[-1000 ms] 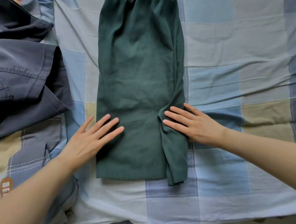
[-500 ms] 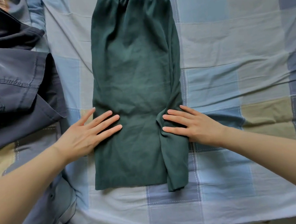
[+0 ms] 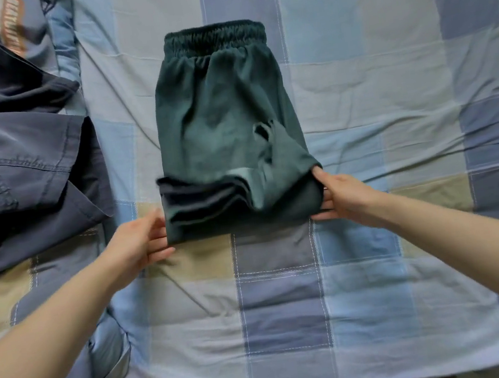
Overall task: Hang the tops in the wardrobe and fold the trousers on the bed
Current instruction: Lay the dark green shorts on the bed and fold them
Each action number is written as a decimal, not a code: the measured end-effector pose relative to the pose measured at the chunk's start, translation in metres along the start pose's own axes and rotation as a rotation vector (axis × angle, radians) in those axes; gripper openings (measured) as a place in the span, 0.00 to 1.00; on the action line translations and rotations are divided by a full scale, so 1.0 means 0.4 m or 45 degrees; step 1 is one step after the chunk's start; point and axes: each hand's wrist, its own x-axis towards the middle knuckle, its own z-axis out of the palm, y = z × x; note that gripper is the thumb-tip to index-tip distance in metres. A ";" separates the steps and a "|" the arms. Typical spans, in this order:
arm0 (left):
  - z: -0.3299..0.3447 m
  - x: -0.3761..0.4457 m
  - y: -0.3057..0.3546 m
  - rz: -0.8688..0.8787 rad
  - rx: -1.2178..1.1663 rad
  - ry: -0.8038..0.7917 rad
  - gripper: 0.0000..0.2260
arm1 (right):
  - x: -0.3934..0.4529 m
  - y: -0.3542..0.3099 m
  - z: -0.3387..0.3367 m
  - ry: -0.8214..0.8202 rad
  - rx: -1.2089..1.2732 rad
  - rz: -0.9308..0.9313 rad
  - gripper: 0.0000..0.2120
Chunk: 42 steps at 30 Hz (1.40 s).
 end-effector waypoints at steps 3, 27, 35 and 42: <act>-0.001 0.003 -0.040 0.038 -0.091 0.063 0.13 | 0.018 0.002 0.012 0.129 0.036 0.021 0.21; -0.074 0.149 0.070 1.671 2.510 0.508 0.35 | 0.108 -0.069 -0.093 0.469 -2.628 -1.535 0.36; -0.067 0.215 0.159 1.658 2.494 0.380 0.32 | 0.158 -0.148 -0.111 0.414 -2.657 -1.636 0.25; -0.092 0.112 0.133 1.818 2.439 0.160 0.31 | 0.083 -0.111 -0.131 0.107 -2.460 -1.970 0.20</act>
